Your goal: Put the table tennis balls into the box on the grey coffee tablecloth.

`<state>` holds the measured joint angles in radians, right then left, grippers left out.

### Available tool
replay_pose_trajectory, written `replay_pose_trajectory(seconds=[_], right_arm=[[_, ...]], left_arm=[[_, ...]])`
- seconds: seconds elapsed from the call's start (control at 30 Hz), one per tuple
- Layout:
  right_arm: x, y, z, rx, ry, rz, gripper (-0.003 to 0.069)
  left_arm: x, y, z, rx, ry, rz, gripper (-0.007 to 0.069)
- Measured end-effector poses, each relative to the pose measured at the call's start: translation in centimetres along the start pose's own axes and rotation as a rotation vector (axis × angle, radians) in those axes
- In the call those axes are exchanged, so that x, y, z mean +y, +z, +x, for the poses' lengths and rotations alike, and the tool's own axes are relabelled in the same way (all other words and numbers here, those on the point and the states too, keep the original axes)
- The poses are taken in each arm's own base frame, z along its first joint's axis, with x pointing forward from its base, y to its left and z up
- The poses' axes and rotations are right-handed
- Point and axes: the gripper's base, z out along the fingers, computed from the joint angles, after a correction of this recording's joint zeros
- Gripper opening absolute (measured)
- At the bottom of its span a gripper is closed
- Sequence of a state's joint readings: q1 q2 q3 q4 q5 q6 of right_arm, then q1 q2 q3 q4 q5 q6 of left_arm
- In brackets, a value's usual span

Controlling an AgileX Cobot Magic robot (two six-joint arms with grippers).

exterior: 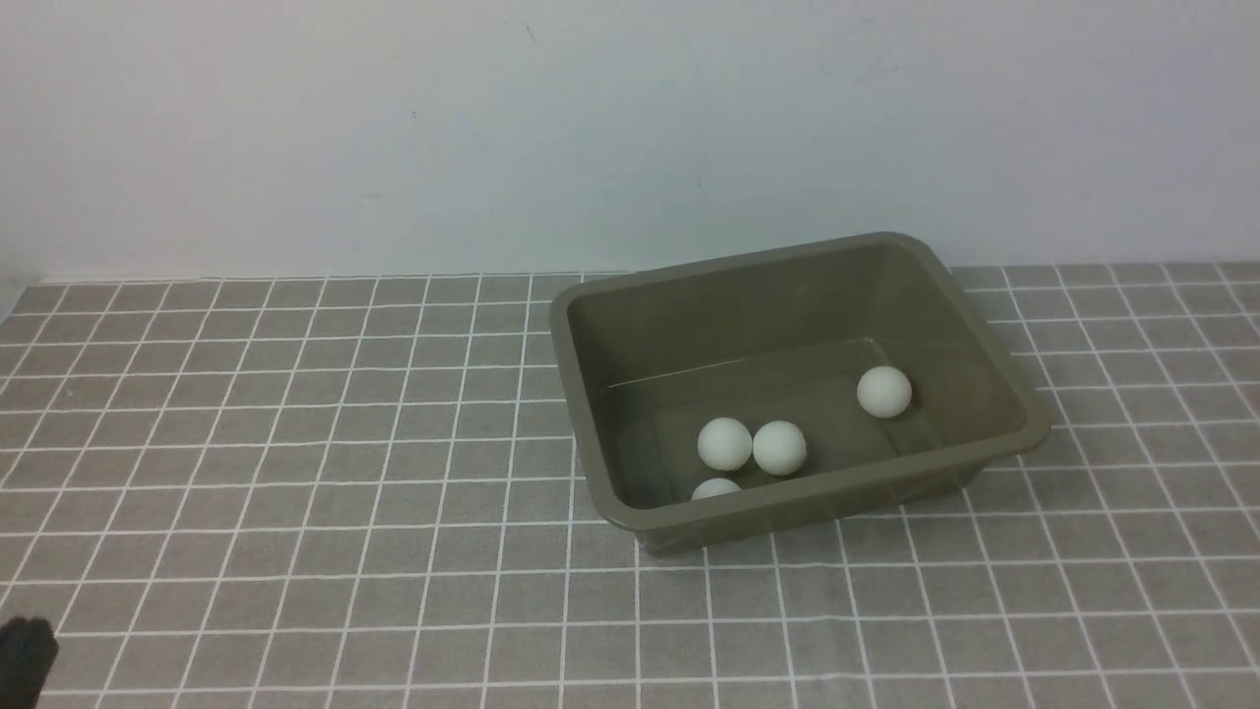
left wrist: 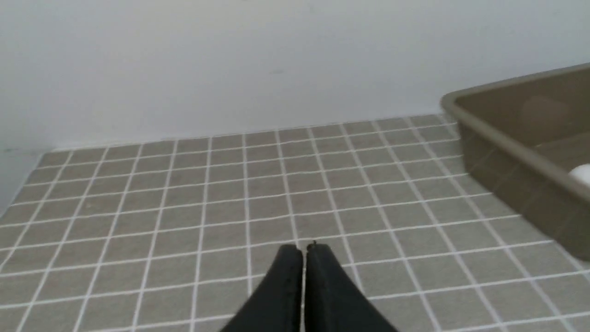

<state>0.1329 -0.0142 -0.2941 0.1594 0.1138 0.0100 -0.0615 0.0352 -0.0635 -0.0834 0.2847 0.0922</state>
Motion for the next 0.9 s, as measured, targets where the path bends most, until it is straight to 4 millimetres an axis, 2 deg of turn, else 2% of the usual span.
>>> replay_pose_trajectory(seconds=[0.1,0.2,0.9], right_arm=[[0.0,0.0,0.0,-0.001,0.004,0.0,-0.0013],[0.0,0.0,0.0,0.0,0.005,0.0,-0.0013],[0.0,0.0,0.0,-0.001,0.007,0.0,-0.0013]], left_arm=[[0.1,0.4,2.6,0.051,0.029,-0.026,-0.0005],[0.1,0.4,3.1,0.085,0.027,-0.024,-0.0005],[0.1,0.3,3.5,0.127,0.024,-0.02,-0.0005]])
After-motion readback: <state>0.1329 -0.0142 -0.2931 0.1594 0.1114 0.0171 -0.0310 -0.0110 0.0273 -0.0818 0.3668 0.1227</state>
